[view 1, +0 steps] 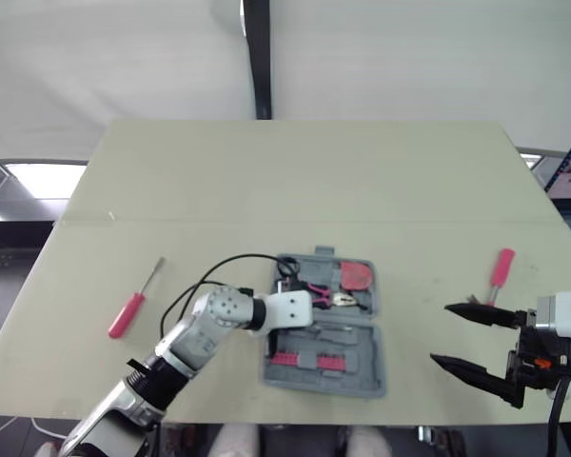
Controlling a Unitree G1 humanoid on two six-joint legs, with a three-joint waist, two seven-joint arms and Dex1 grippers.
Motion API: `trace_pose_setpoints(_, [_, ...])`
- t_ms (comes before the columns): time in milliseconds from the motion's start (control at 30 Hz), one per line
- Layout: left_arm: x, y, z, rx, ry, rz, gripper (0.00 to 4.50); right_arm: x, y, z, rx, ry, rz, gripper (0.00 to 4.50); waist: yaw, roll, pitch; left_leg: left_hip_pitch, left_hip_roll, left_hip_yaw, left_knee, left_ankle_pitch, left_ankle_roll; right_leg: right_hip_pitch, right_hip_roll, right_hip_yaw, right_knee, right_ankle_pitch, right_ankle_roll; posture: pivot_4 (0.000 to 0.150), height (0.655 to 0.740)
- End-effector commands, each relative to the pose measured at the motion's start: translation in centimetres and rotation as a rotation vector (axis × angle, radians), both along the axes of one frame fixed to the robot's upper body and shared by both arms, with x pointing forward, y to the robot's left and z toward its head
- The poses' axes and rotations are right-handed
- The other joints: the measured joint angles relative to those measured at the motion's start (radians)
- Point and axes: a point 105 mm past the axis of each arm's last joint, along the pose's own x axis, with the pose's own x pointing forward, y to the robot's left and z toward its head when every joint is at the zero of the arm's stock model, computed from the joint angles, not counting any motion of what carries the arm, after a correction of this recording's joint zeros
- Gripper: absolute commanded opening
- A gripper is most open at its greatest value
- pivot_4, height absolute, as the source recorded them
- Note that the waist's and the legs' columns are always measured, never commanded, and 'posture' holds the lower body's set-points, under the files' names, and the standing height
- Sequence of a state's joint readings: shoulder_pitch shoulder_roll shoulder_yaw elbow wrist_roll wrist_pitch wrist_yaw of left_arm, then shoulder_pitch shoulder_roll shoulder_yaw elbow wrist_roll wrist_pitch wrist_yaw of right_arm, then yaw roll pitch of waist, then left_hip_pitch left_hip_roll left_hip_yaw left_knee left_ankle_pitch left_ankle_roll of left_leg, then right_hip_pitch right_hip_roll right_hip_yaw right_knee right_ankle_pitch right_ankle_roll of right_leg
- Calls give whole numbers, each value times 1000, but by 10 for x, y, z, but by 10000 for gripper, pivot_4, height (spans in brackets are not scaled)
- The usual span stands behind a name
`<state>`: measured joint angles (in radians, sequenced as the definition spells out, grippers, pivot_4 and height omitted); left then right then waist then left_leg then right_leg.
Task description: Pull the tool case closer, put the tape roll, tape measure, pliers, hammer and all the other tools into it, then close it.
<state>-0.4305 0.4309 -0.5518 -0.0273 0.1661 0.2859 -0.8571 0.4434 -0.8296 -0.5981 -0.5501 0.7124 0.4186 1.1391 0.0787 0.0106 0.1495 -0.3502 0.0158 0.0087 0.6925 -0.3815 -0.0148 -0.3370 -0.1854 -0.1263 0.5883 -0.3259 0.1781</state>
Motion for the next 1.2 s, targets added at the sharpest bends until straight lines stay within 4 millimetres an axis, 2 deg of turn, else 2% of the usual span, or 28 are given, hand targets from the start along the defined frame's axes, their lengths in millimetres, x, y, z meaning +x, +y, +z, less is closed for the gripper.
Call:
trace_pose_setpoints(33, [-14,16,-50,158,139,31,218,-2,2,11,-20,-46,16,45000,0,0,-2,0,0,0,0,0,0,0,0,0,0,0,0,1500,7400])
trace_pose_setpoints(300, [-18,17,-60,176,172,33,218,-1,3,11,-20,-47,20,45000,1,1,-8,1,0,-1,0,0,0,3,0,0,-1,0,0,1500,7400])
trace_pose_setpoints(433, [-21,15,-65,184,195,27,218,0,3,10,-19,-46,22,45000,2,1,-10,16,0,-1,-7,-1,1,17,0,0,-9,0,0,1500,7400])
trace_pose_setpoints(767, [-31,19,-76,234,220,-7,218,0,4,9,-18,-44,20,45000,1,2,-15,17,-1,-1,-8,-1,1,19,0,0,-12,0,0,1500,7400])
trace_pose_setpoints(1200, [-38,16,-86,274,237,-37,218,-1,2,8,-20,-38,21,45000,1,5,-16,19,-1,-5,-11,-2,1,32,0,-3,-21,1,1,1500,7400])
